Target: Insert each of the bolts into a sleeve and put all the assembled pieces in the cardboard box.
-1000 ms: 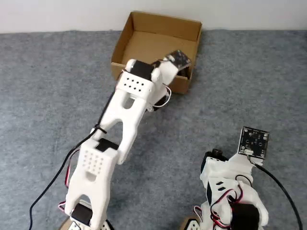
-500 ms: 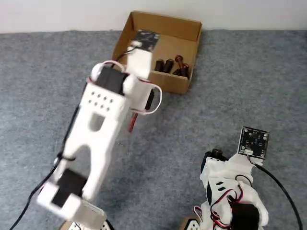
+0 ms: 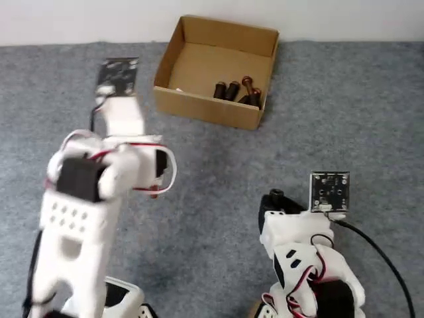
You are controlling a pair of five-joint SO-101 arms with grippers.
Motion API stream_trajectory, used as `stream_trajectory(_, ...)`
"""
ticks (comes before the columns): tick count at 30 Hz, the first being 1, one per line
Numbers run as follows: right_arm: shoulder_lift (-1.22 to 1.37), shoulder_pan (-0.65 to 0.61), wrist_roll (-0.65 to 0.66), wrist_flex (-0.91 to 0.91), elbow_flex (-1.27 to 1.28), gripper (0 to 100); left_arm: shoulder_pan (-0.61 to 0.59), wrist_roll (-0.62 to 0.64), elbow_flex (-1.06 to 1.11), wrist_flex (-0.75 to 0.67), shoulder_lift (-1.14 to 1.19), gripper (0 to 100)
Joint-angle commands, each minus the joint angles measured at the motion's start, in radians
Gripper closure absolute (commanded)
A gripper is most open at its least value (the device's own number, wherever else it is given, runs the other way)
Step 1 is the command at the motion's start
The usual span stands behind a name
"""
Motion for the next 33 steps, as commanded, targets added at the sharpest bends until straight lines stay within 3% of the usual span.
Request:
stream_trajectory(1,0.001,-0.051,-0.006,-0.056,-0.026,99.1,-0.055,0.011,0.093,-0.114,-0.166,100)
stream_trajectory(6,0.004,-0.119,0.015,-0.067,-0.028,99.1,-0.104,0.011,0.251,-0.216,-0.358,100)
stream_trajectory(21,0.002,-0.361,0.361,-0.232,-0.002,99.1,-0.101,0.012,0.519,-0.451,-0.841,100)
stream_trajectory(29,0.008,-0.492,0.509,-0.433,0.087,99.1,-0.100,0.014,0.636,-0.514,-1.057,100)
stream_trajectory(33,0.001,-0.541,0.621,-0.591,0.181,99.1,-0.100,0.075,0.650,-0.508,-1.120,100)
